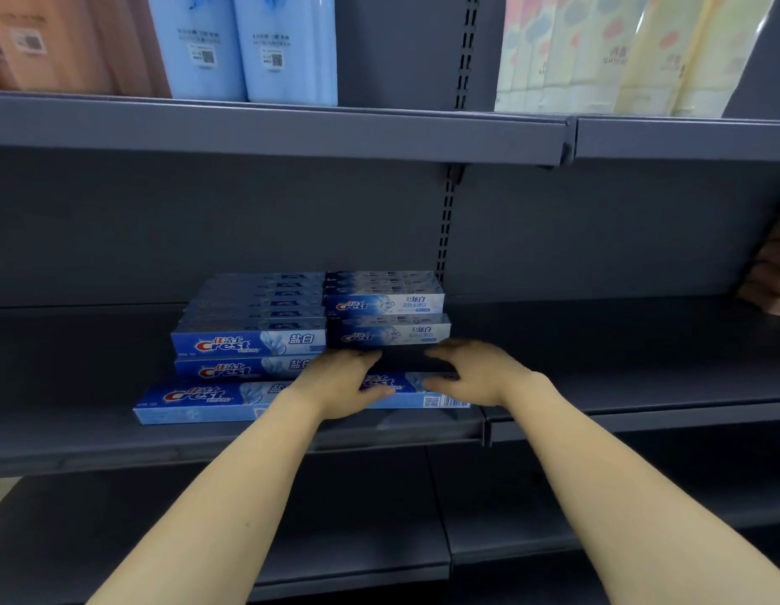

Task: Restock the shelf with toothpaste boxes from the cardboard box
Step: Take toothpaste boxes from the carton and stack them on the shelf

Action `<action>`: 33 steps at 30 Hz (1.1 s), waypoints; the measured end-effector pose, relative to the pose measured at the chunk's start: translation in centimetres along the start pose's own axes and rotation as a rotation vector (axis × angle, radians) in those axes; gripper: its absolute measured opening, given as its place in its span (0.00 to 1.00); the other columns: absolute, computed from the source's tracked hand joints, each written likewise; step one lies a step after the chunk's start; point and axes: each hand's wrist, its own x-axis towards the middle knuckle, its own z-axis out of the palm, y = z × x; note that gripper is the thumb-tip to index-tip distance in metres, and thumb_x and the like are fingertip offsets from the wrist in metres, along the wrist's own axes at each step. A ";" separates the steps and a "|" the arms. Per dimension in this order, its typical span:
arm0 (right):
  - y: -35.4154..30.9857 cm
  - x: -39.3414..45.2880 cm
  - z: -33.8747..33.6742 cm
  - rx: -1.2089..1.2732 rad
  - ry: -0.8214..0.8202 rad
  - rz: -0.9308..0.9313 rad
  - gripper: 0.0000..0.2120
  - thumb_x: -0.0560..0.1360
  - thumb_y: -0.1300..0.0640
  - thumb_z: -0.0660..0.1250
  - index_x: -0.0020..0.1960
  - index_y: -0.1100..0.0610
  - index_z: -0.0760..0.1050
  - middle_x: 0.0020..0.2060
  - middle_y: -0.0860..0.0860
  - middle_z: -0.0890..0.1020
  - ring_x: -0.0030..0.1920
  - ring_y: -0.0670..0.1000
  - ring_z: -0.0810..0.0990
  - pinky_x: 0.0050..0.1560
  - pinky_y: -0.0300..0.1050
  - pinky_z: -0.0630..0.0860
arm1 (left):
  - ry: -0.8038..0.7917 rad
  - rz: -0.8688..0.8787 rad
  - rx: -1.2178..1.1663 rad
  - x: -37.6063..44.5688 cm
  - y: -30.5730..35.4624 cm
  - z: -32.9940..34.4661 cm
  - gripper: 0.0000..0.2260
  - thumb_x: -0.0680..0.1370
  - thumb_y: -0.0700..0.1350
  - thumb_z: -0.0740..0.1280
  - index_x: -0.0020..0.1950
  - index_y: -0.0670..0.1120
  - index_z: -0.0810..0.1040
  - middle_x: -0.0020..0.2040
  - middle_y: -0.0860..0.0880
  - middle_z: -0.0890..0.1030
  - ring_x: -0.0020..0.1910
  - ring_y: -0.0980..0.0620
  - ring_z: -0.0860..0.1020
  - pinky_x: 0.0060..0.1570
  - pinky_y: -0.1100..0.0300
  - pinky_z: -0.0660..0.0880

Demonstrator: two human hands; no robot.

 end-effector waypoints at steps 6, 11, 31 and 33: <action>-0.2 -0.3 1.3 0.018 -0.006 0.032 0.20 0.76 0.39 0.59 0.57 0.53 0.72 0.51 0.50 0.80 0.47 0.51 0.78 0.42 0.43 0.72 | -0.036 0.038 0.047 0.4 0.2 0.8 0.23 0.79 0.58 0.60 0.69 0.47 0.69 0.64 0.47 0.75 0.60 0.47 0.74 0.58 0.55 0.71; -0.7 -0.6 1.7 0.079 0.037 0.054 0.23 0.75 0.41 0.64 0.62 0.55 0.66 0.54 0.52 0.79 0.48 0.52 0.78 0.42 0.43 0.73 | 0.056 0.070 0.189 0.6 0.7 0.3 0.23 0.76 0.59 0.63 0.65 0.47 0.69 0.62 0.49 0.75 0.59 0.48 0.74 0.63 0.57 0.61; -5.5 0.0 1.6 0.063 0.236 0.050 0.28 0.77 0.44 0.60 0.74 0.52 0.62 0.71 0.49 0.67 0.69 0.52 0.67 0.67 0.45 0.67 | 0.152 -0.026 0.174 -2.3 -1.3 -0.6 0.21 0.81 0.54 0.56 0.70 0.45 0.68 0.67 0.48 0.73 0.66 0.48 0.70 0.65 0.55 0.63; -7.4 1.0 1.2 0.064 0.233 -0.013 0.27 0.77 0.45 0.60 0.74 0.53 0.62 0.71 0.50 0.67 0.70 0.52 0.66 0.67 0.46 0.67 | 0.160 -0.061 0.168 -3.3 -2.7 -1.5 0.20 0.81 0.53 0.56 0.69 0.45 0.69 0.65 0.48 0.75 0.63 0.47 0.72 0.63 0.55 0.65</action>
